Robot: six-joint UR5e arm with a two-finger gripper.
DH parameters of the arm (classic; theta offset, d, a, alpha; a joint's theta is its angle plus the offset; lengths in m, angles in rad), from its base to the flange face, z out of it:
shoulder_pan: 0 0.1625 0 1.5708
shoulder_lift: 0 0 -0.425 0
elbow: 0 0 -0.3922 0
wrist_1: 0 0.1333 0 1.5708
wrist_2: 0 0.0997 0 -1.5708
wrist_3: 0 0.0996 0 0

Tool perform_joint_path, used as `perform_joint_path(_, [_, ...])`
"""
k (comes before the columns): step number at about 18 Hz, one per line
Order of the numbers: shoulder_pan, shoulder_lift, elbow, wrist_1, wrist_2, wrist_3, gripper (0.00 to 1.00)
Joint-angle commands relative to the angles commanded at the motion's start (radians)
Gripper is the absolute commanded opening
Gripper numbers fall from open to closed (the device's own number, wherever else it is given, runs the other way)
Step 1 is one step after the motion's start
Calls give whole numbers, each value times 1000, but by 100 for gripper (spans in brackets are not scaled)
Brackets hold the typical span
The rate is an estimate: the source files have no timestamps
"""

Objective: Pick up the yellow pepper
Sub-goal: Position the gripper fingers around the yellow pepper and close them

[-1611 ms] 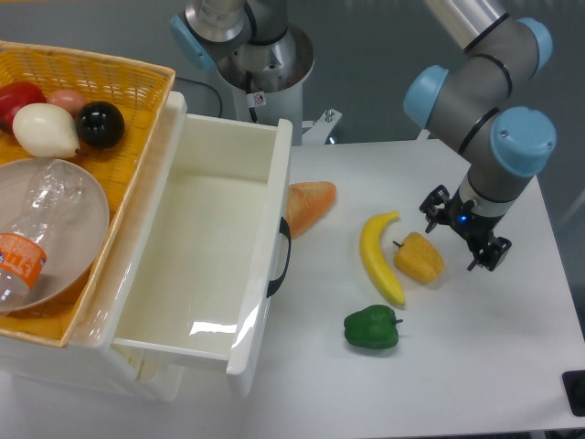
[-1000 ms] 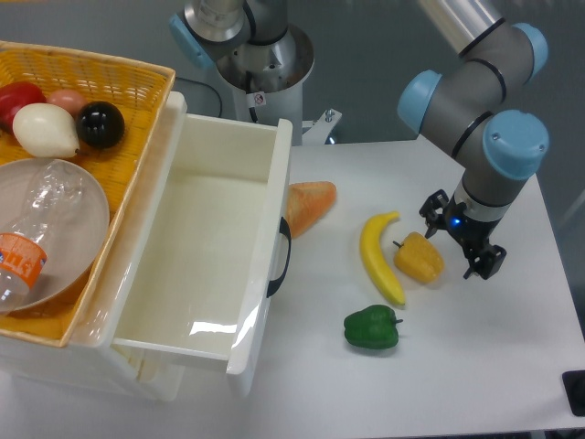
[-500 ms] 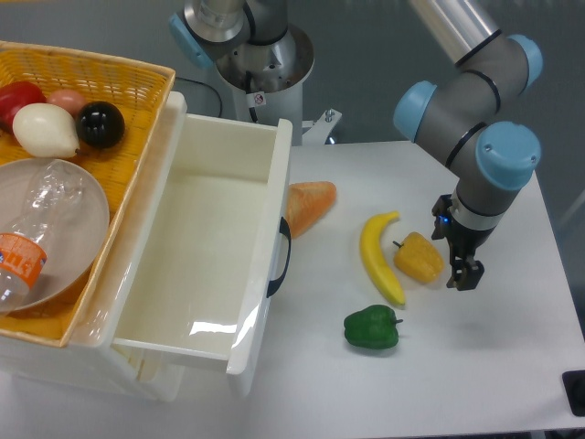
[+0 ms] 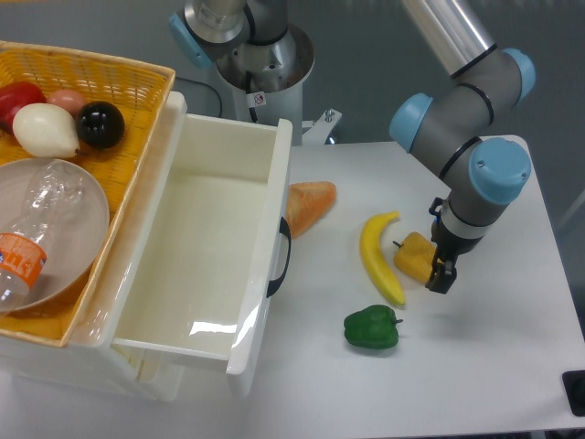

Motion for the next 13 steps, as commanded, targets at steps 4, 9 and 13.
perform_joint_path(4, [9, -6, -6, -2, 2, 72, 100])
perform_joint_path(9, [15, -8, -12, -2, 28, 115, 100])
perform_joint_path(13, [15, -12, -26, 0, 31, 126, 100])
